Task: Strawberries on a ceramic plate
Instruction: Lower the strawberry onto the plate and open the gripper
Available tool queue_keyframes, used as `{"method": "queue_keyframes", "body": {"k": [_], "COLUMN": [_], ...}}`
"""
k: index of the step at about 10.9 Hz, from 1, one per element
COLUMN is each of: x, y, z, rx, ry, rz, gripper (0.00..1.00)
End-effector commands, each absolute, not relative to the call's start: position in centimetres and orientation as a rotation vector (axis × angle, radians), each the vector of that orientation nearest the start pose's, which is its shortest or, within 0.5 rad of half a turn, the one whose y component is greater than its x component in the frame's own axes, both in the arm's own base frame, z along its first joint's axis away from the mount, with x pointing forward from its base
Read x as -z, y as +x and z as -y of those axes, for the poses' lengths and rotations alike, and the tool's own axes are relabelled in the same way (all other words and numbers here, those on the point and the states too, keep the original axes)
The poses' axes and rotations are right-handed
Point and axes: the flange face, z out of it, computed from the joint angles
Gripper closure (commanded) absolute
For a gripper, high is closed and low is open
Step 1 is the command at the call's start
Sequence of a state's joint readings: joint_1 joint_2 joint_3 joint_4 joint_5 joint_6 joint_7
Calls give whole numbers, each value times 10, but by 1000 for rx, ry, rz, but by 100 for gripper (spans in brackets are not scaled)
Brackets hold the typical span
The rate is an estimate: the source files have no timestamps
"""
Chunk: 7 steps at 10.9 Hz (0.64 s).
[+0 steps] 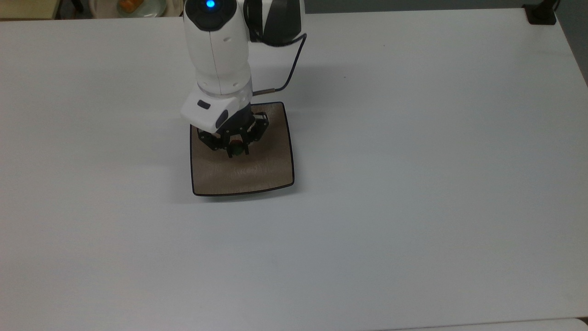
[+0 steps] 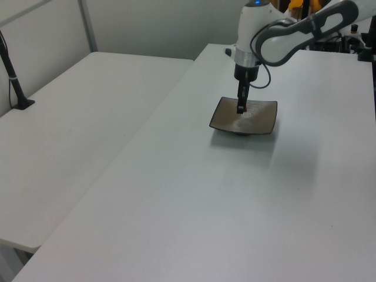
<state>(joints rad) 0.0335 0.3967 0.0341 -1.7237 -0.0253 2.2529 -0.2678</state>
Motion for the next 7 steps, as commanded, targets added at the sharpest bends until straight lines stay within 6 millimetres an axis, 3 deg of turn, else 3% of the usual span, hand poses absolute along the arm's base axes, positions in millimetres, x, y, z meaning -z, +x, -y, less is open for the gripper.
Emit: {"method": "queue_keyframes", "body": {"k": [1, 3, 4, 5, 6, 7], "x": [-342, -334, -331, -331, -334, -338], "y": [666, 666, 666, 665, 665, 666], "z": [-57, -58, -58, -58, -57, -57], "rx": [227, 207, 200, 198, 200, 207], "ry": [-3093, -3092, -3092, -3091, -3091, -3092], "rz": [581, 583, 583, 575, 575, 573], "gripper": [99, 91, 69, 15, 0, 0]}}
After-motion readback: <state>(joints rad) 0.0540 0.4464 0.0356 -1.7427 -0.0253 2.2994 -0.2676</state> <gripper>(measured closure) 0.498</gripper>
